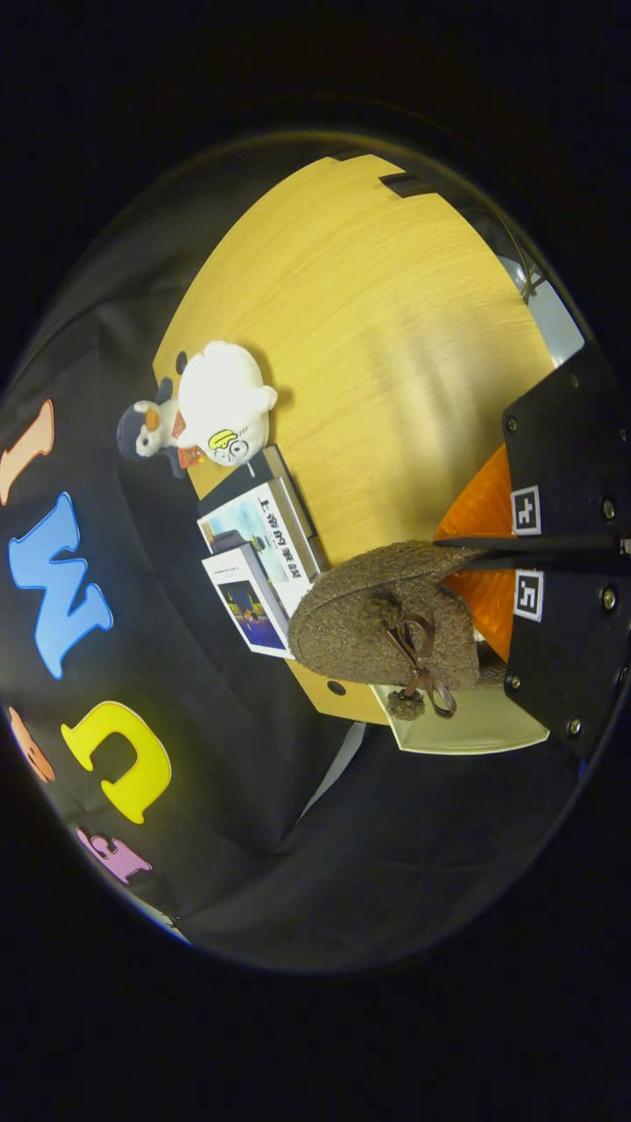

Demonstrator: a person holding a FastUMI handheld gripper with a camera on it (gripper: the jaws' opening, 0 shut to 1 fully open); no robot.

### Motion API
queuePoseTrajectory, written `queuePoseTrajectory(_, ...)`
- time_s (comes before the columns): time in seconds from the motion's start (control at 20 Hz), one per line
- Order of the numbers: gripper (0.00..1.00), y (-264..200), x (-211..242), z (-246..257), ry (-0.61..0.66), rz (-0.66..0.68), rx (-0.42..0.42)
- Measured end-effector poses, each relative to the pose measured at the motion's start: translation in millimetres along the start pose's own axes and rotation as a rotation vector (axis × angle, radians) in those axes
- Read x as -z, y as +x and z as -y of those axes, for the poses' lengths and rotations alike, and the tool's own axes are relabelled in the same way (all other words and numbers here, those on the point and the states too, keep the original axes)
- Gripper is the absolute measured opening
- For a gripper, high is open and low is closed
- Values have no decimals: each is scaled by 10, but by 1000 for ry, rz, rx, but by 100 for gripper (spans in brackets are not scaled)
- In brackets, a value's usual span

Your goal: Open the storage box then place both shoes into the box .Put the left shoe in first, then the right shoe, with the right side of both shoes facing outward in a uniform manner.

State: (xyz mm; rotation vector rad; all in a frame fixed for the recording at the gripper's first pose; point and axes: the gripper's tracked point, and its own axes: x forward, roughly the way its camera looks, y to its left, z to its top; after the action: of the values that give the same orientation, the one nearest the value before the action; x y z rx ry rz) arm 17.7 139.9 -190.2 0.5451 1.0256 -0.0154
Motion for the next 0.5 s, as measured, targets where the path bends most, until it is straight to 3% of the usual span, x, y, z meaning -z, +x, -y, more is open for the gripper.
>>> queuePoseTrajectory(0.5,1,298,389,-868,-29,-26,-76)
